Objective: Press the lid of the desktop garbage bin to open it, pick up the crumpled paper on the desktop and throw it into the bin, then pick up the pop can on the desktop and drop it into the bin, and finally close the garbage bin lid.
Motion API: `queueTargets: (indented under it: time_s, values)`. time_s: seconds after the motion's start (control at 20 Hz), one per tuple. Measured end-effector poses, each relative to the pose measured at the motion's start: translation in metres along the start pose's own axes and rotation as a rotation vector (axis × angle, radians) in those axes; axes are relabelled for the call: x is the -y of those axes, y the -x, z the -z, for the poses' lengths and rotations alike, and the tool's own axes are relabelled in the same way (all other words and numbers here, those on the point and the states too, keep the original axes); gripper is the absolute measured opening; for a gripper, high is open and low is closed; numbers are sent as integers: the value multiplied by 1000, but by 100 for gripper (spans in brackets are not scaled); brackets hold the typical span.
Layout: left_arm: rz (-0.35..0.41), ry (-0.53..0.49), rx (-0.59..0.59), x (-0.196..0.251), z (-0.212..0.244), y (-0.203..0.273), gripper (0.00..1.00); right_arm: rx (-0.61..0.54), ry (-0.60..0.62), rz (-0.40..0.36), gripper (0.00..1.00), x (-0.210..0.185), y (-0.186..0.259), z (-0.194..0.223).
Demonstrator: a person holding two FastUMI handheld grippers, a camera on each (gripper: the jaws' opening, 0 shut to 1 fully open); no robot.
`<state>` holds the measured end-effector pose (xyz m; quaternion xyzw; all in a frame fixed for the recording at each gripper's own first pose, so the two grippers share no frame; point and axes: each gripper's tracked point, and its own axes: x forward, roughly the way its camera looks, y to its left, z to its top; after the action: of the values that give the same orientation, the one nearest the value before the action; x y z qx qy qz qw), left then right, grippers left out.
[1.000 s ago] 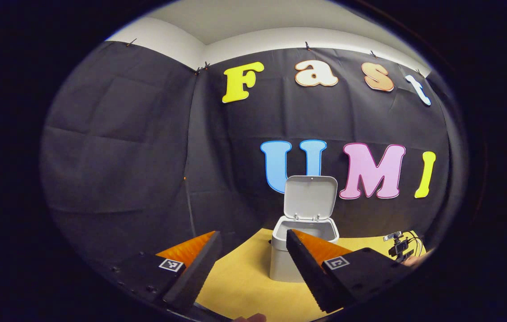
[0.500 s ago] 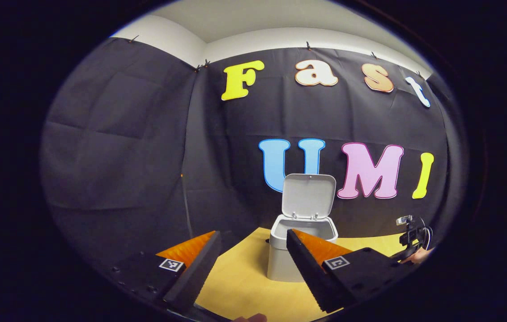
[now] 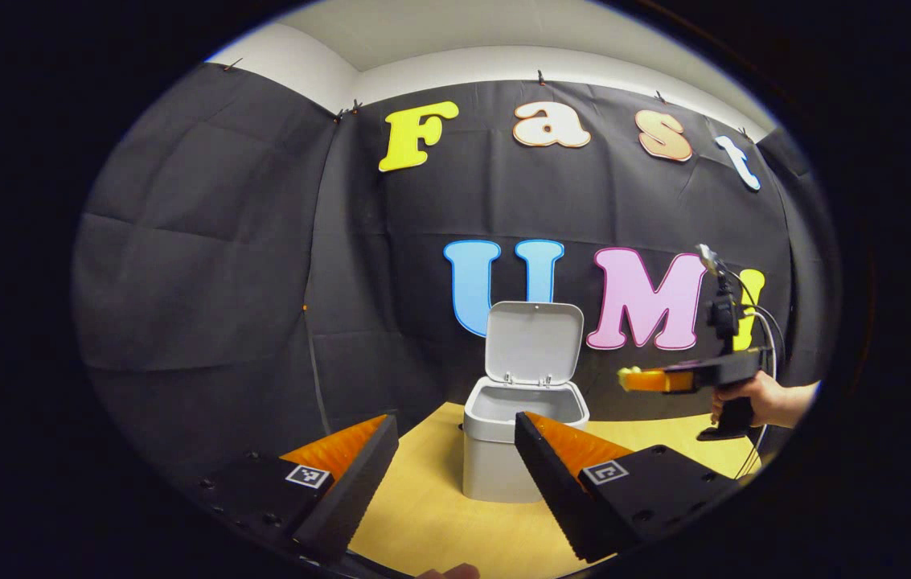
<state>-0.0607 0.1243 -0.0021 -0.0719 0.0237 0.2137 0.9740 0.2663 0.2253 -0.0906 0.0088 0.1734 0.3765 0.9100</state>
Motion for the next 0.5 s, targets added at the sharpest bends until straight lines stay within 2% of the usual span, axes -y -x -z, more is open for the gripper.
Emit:
queueTargets:
  time_s: [0.1, 0.3, 0.5]
  values:
    - [14, 32, -17, 8, 8, 5, 98, -15, 52, -22, 25, -19, -21, 0]
    - [18, 48, -41, 20, 20, 14, 96, -126, 93, -33, 25, -34, -69, 38]
    - [35, 41, -53, 30, 29, 15, 97, -174, 136, -62, 23, -41, -78, 57]
